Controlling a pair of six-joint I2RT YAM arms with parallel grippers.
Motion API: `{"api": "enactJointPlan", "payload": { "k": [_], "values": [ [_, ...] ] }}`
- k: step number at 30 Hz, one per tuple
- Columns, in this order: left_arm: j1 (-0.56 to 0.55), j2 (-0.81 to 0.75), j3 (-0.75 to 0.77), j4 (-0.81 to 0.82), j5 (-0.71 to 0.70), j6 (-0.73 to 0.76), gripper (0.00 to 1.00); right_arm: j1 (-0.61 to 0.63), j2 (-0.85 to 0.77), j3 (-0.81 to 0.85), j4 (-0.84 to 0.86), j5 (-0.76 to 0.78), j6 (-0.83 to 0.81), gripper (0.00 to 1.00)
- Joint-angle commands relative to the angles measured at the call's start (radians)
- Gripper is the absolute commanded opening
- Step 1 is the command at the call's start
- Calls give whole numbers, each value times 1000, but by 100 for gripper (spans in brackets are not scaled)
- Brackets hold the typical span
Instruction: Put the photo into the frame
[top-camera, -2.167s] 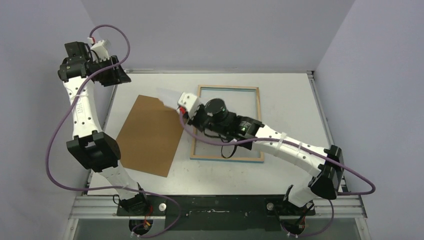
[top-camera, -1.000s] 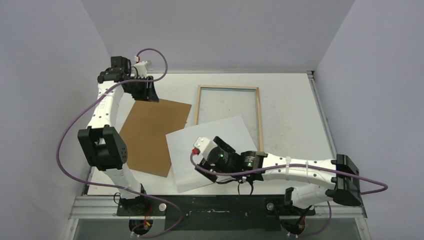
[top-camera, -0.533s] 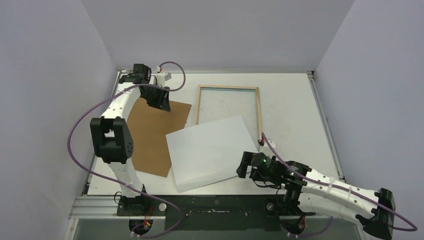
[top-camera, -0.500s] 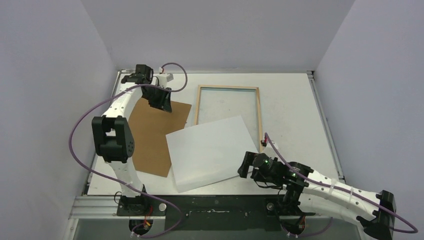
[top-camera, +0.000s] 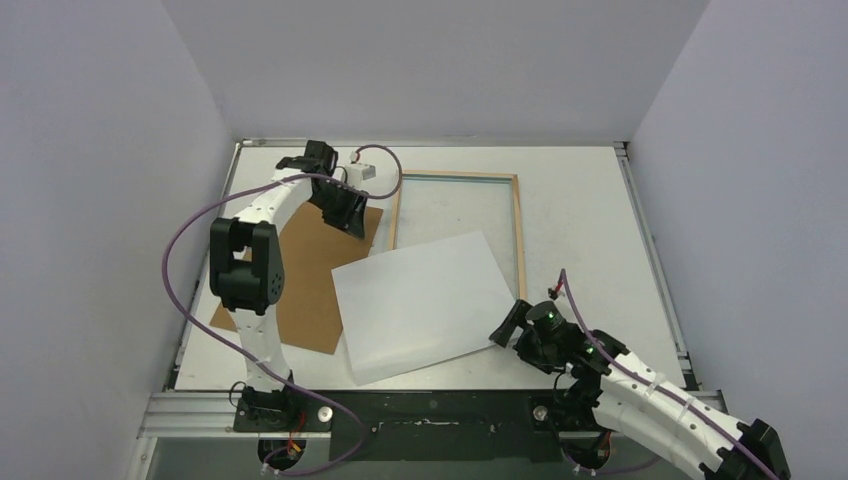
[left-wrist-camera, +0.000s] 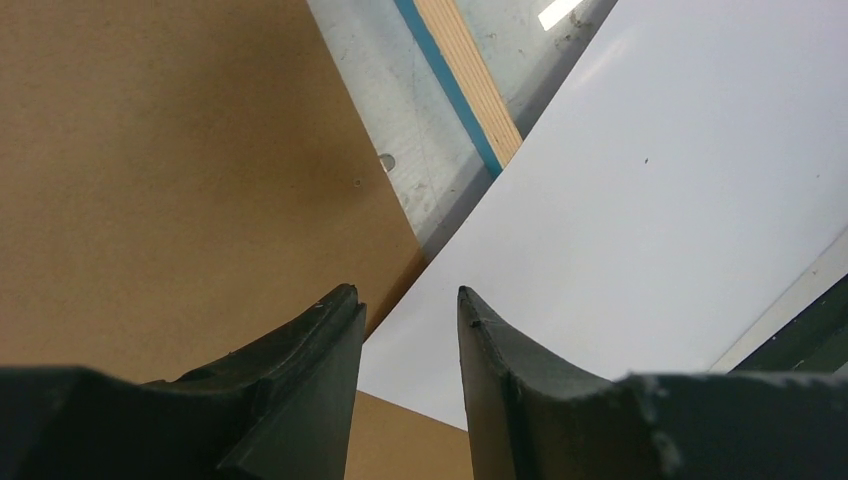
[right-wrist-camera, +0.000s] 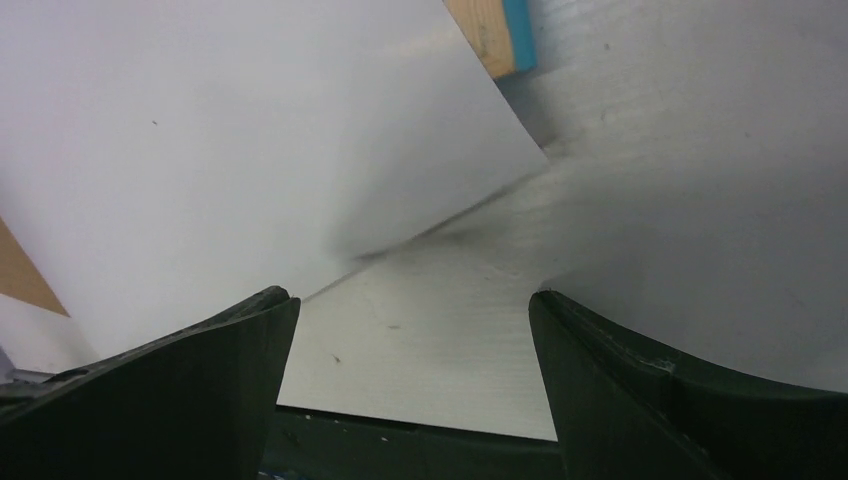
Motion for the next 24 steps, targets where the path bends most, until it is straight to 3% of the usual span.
{"api": "enactJointPlan", "payload": {
  "k": [1, 11, 24],
  "values": [
    [-18, 51, 47, -28, 55, 58, 38, -115, 80, -18, 213, -159, -130, 90],
    [-70, 156, 114, -76, 116, 119, 46, -285, 115, -46, 310, -295, -242, 90],
    [-92, 269, 207, -210, 182, 253, 51, -302, 177, 16, 314, -303, -327, 90]
  ]
}}
